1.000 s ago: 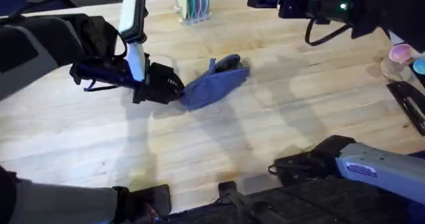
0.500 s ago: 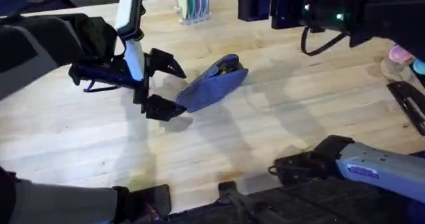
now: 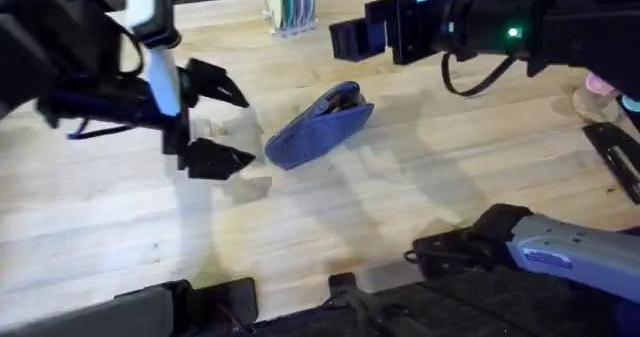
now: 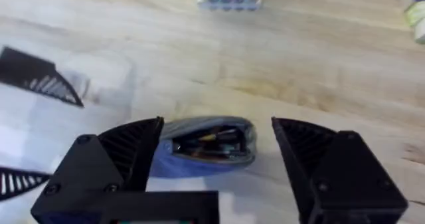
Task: Unzip the bag, pick up the pens from the table one at a time and place them inside, then zip the bag closed.
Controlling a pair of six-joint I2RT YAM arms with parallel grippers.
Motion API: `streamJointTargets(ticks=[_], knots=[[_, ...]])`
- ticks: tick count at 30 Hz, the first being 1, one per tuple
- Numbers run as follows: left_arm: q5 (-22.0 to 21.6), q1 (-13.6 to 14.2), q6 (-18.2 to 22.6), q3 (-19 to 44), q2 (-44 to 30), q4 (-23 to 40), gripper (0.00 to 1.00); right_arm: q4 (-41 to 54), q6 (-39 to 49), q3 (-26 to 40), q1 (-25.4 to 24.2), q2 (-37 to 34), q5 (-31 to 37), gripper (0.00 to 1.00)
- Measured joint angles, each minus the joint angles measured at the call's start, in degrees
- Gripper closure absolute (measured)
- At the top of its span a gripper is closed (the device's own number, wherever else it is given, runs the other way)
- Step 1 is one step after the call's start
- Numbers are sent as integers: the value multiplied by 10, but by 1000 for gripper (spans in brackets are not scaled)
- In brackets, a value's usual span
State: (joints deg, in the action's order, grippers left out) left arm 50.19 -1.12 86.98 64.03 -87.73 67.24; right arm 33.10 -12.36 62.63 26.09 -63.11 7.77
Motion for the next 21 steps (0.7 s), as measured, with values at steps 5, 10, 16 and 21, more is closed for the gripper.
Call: streamJointTargets(ticks=[5,10,16,21], knots=[[-21,-25,0,2,69,1,6,32,2,0,0,-7,-59,4],[-27,-51,0,2,123,3,6,52,9,0,0,-39,-115,4],[-33,-80,0,2,165,10,7,53,23,0,0,-86,-172,4],[-35,-89,0,2,171,24,6,56,26,0,0,-115,-186,4]])
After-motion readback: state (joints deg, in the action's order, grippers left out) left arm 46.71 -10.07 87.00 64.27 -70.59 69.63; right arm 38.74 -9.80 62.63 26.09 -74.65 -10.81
